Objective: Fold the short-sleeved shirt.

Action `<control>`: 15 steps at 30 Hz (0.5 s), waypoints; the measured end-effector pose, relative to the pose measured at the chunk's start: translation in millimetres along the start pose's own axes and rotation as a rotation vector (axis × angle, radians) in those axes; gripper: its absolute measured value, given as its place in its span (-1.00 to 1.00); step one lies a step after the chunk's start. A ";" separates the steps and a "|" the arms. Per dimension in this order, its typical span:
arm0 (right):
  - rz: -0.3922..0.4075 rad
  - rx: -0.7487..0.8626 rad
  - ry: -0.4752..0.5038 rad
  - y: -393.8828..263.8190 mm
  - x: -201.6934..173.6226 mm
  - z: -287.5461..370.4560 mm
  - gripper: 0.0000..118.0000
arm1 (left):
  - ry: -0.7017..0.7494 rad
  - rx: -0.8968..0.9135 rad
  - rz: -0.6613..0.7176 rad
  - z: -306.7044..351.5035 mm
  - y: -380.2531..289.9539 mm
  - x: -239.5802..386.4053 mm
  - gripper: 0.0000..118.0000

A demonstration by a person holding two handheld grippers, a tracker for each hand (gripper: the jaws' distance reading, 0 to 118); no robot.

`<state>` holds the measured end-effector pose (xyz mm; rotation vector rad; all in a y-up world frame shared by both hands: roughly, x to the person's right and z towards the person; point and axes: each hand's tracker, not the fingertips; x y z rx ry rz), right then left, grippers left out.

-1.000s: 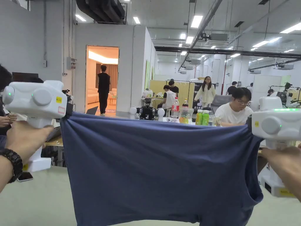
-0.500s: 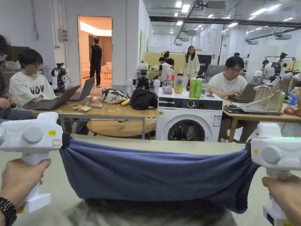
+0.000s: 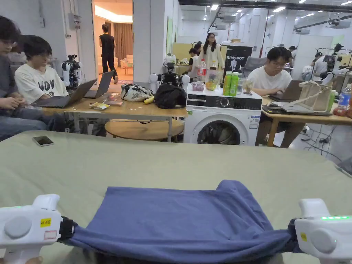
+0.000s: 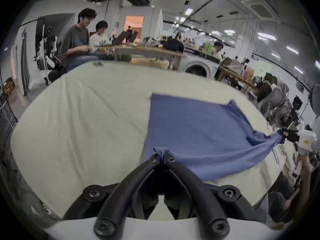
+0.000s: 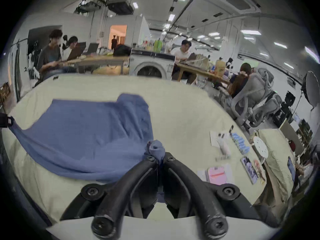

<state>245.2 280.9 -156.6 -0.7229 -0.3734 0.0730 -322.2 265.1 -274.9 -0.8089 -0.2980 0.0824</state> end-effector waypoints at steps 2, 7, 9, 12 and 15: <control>-0.003 -0.090 0.015 -16.4 -3.0 -14.7 -0.99 | -0.002 -0.094 0.011 -30.3 -10.0 -10.4 -1.00; 0.030 -0.222 0.006 -46.2 -6.3 -51.7 -0.98 | 0.027 -0.250 0.011 -69.4 -26.9 -23.8 -1.00; 0.040 -0.258 0.037 -55.0 -6.1 -57.4 -0.97 | 0.025 -0.286 0.017 -78.5 -28.4 -27.8 -1.00; 0.031 -0.249 0.037 -58.4 -5.8 -62.3 -0.86 | 0.021 -0.271 0.034 -79.8 -30.3 -29.5 -1.00; 0.007 -0.215 -0.005 -49.9 -7.0 -56.4 -0.10 | 0.016 -0.262 0.055 -72.8 -27.4 -27.9 -0.50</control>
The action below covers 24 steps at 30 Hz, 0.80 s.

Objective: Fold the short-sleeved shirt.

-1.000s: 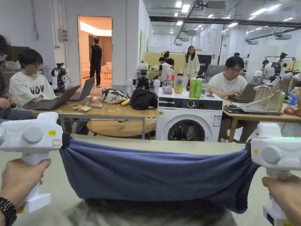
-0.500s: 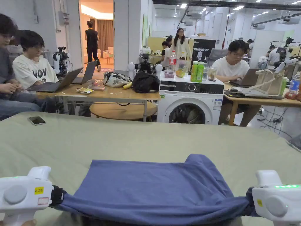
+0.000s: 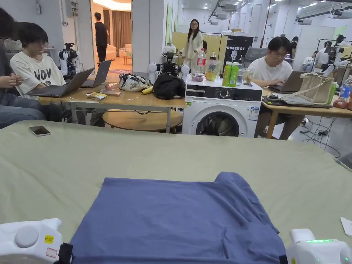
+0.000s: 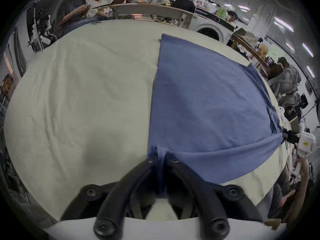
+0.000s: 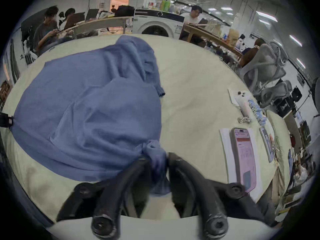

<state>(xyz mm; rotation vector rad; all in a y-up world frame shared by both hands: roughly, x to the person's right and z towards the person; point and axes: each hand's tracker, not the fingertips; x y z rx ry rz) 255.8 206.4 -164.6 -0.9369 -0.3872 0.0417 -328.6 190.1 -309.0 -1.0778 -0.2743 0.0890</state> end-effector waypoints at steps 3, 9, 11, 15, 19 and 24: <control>-0.066 0.127 0.019 15.1 -1.7 22.1 0.07 | 0.016 0.145 -0.016 17.9 7.6 11.7 -0.31; -0.107 0.404 0.041 30.8 -31.9 47.6 0.08 | -0.017 0.482 -0.092 47.4 10.6 49.4 -0.30; -0.132 0.494 0.072 29.5 -45.0 50.3 -0.05 | -0.003 0.595 -0.101 53.5 4.6 62.5 -0.30; -0.147 0.600 0.069 25.9 -66.2 57.7 -1.00 | 0.041 0.704 -0.086 58.2 -5.3 79.4 -1.00; -0.126 0.619 0.089 27.6 -78.6 59.5 -1.00 | 0.005 0.652 -0.041 56.2 -2.0 78.0 -1.00; -0.136 0.565 0.124 25.4 -83.0 56.7 -1.00 | 0.048 0.564 -0.070 53.4 0.3 69.1 -1.00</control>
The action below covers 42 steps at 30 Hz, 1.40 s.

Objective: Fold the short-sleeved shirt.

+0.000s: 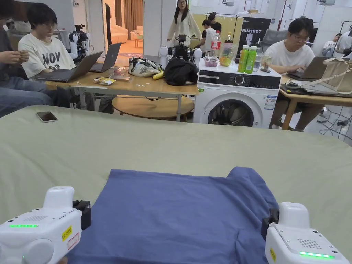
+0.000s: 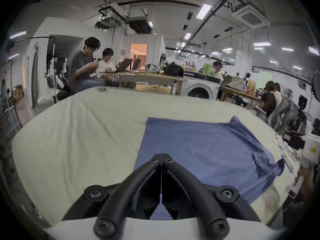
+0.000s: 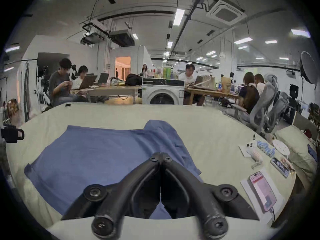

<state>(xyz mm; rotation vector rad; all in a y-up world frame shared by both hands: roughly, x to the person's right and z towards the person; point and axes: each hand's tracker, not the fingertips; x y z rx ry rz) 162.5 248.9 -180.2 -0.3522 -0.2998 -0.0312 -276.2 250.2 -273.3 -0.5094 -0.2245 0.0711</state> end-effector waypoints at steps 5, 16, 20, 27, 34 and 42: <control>-0.019 -0.061 -0.002 -7.6 0.5 -5.8 -1.00 | -0.005 -0.213 0.033 -7.7 -2.0 -24.8 -1.00; 0.006 -0.135 -0.012 -21.0 3.2 -11.4 -1.00 | 0.027 -0.596 0.086 -37.9 -29.6 -66.0 -0.03; -0.002 -0.176 -0.020 -24.6 12.7 -8.7 -1.00 | 0.072 -0.572 0.071 -43.6 -50.2 -60.4 -0.04; 0.010 -0.273 -0.044 -10.8 46.8 2.4 -1.00 | 0.033 -0.577 -0.018 -31.7 -44.6 -43.3 -0.97; 0.035 -0.451 -0.082 -20.6 95.2 1.4 -0.03 | 0.021 -0.541 0.010 -18.8 -49.2 -39.7 -0.99; -0.003 -0.640 0.026 -71.3 101.4 -18.9 -0.09 | 0.020 -0.529 0.024 -14.6 -49.5 -39.7 -0.99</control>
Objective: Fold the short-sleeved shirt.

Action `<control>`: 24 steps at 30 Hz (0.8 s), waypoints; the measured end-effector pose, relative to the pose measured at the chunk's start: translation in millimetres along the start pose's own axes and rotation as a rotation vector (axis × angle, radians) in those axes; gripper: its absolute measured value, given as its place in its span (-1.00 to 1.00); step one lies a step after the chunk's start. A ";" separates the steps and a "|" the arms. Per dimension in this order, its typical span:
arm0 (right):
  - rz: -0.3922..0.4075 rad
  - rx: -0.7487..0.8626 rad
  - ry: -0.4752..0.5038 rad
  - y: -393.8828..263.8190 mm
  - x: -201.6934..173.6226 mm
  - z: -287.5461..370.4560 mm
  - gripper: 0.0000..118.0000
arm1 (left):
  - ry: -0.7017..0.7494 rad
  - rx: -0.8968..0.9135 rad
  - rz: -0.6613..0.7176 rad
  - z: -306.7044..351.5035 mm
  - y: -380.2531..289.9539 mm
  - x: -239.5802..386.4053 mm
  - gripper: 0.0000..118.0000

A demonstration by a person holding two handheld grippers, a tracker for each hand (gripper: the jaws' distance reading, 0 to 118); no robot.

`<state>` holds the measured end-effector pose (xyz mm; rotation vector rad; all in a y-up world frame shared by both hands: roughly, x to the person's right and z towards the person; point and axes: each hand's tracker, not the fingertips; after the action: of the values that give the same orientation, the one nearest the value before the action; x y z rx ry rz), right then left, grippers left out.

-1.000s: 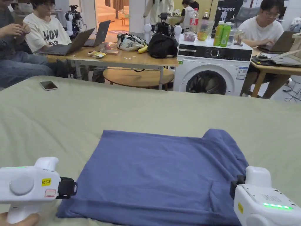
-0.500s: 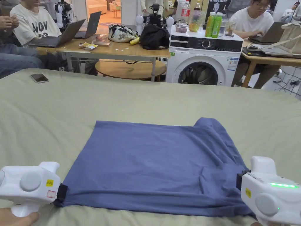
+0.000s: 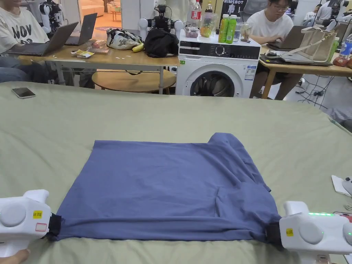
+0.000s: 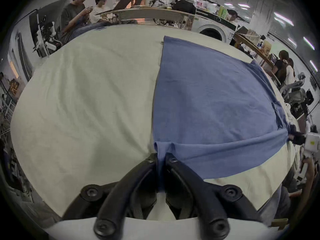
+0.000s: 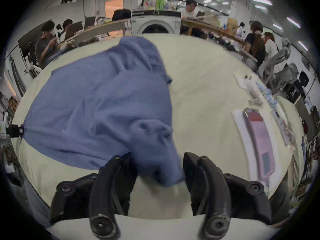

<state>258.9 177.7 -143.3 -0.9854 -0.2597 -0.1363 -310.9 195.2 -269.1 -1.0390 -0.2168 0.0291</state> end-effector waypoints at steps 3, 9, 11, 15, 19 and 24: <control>-0.001 0.047 0.025 -3.0 -6.2 1.2 -0.62 | -0.010 0.007 0.004 1.1 -0.7 -3.0 -0.99; 0.005 0.103 0.024 4.0 -8.1 24.1 -0.88 | -0.053 0.072 0.030 17.8 1.8 -9.8 -0.99; 0.001 0.166 0.027 12.1 -6.2 40.8 -0.88 | -0.089 0.134 0.044 31.6 6.6 -11.0 -1.00; -0.005 0.210 0.053 42.3 -4.5 60.0 -0.88 | -0.140 0.221 0.069 52.1 35.9 -10.9 -1.00; 0.007 0.230 0.037 87.5 -11.1 59.5 -0.88 | -0.140 0.245 0.068 50.2 84.7 -8.2 -1.00; -0.019 0.200 0.037 150.3 -14.8 23.1 -0.88 | -0.121 0.215 0.090 15.0 149.6 -12.1 -1.00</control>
<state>275.7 279.3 -256.2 -0.7813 -0.2443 -0.1429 -313.9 282.5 -392.1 -0.8325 -0.2703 0.1937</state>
